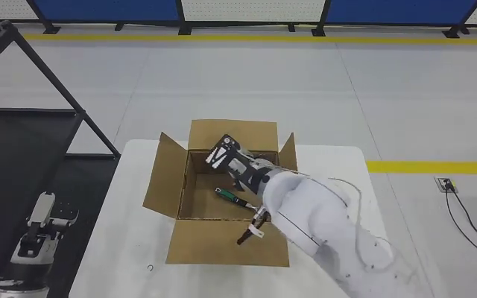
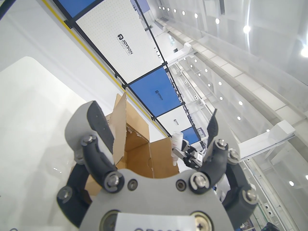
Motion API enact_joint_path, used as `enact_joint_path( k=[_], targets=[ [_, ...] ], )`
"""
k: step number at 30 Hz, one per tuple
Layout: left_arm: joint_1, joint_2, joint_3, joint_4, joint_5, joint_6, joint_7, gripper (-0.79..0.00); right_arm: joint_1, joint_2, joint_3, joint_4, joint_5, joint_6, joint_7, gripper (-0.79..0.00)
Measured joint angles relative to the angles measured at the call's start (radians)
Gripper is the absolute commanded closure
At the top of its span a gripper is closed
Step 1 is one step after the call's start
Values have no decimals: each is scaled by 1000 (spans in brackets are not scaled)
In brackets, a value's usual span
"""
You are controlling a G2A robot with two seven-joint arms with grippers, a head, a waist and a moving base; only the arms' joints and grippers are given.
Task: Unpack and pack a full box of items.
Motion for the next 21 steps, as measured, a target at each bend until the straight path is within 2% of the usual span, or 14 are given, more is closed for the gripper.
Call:
enact_joint_path(
  k=[3,9,16,21],
  targets=[
    [-1,0,-10,5,-8,-5,-6,-785,102,-36,-68,198,113,-17,-16,0],
    [-4,1,-24,11,-18,-8,-21,-785,218,-98,-166,536,277,-81,-81,0],
    [-10,2,-38,14,-24,-7,-31,-785,303,-182,-270,900,333,-85,-184,0],
    [-16,2,-45,15,-24,1,-34,-785,326,-232,-319,1082,330,-63,-232,0]
  ],
)
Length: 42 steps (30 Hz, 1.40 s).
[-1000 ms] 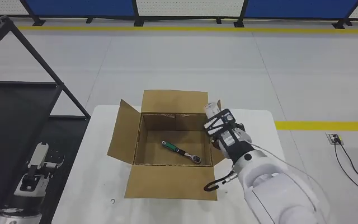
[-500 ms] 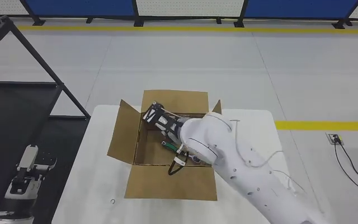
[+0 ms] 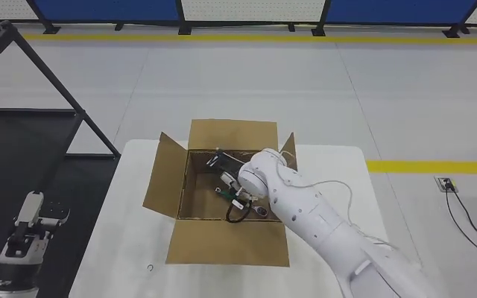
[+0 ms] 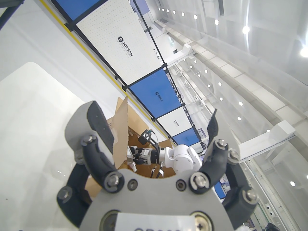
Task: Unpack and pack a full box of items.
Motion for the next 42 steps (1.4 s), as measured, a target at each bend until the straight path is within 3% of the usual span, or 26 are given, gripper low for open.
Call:
enact_joint_path(
  k=[11,14,22,34,42],
  targets=[
    [-12,2,10,-1,22,17,-4,-785,36,-90,-40,233,26,-60,-70,-12],
    [-13,2,11,-1,26,19,-5,-785,44,-107,-45,272,26,-66,-79,-194],
    [-10,1,13,-4,29,18,-4,-785,66,-142,-44,347,29,-77,-96,-314],
    [-8,1,22,-8,34,8,-13,-785,96,-151,-24,345,15,-72,-126,-357],
    [-6,1,29,-13,44,11,-6,-785,119,-113,24,257,7,-79,-161,-366]
  ],
)
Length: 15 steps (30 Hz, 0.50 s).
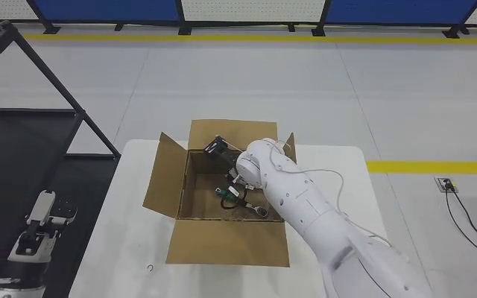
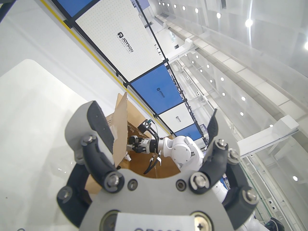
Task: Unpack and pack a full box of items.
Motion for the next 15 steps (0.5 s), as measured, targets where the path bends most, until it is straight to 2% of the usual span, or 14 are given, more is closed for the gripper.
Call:
enact_joint_path(
  k=[5,8,12,13,15],
  targets=[
    [-6,0,9,-4,38,7,18,-785,-49,72,66,-204,-40,7,29,-382],
    [-24,1,31,2,69,14,26,-785,-148,140,140,-447,-104,44,106,-391],
    [-50,3,64,9,96,27,24,-785,-393,245,301,-898,-235,70,269,-391],
    [-56,4,74,9,104,31,23,-785,-482,272,355,-1041,-274,58,313,-388],
    [-62,5,87,10,115,35,22,-785,-607,302,426,-1232,-318,36,349,-406]
  ],
)
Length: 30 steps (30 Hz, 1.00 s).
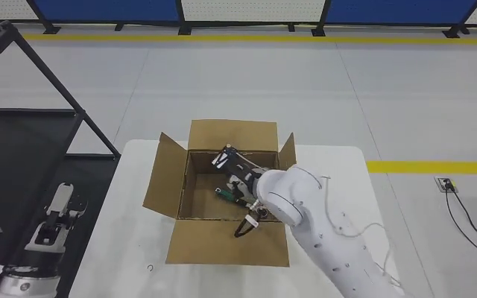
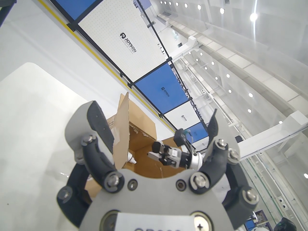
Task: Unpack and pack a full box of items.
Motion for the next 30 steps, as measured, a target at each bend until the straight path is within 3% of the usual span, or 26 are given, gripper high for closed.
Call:
enact_joint_path(
  k=[1,2,3,7,17,22,30],
  targets=[
    [-4,0,8,1,8,2,-1,-785,-69,13,38,-101,-18,-11,0,-477],
    [-6,1,13,2,13,4,-1,-785,-112,19,61,-164,-25,-14,-11,-600],
    [-9,1,18,4,20,5,-1,-785,-149,24,81,-216,-25,-17,-29,-785],
    [-24,3,38,22,97,20,15,-785,-255,34,141,-340,26,-13,-108,-785],
    [-26,4,43,26,119,26,21,-785,-271,35,160,-332,55,-10,-135,-785],
    [-65,12,93,38,235,18,-29,-785,-321,42,284,-371,234,10,-274,-785],
    [-191,25,207,131,354,11,-135,-785,-391,60,498,-403,443,99,-310,-785]
  ],
)
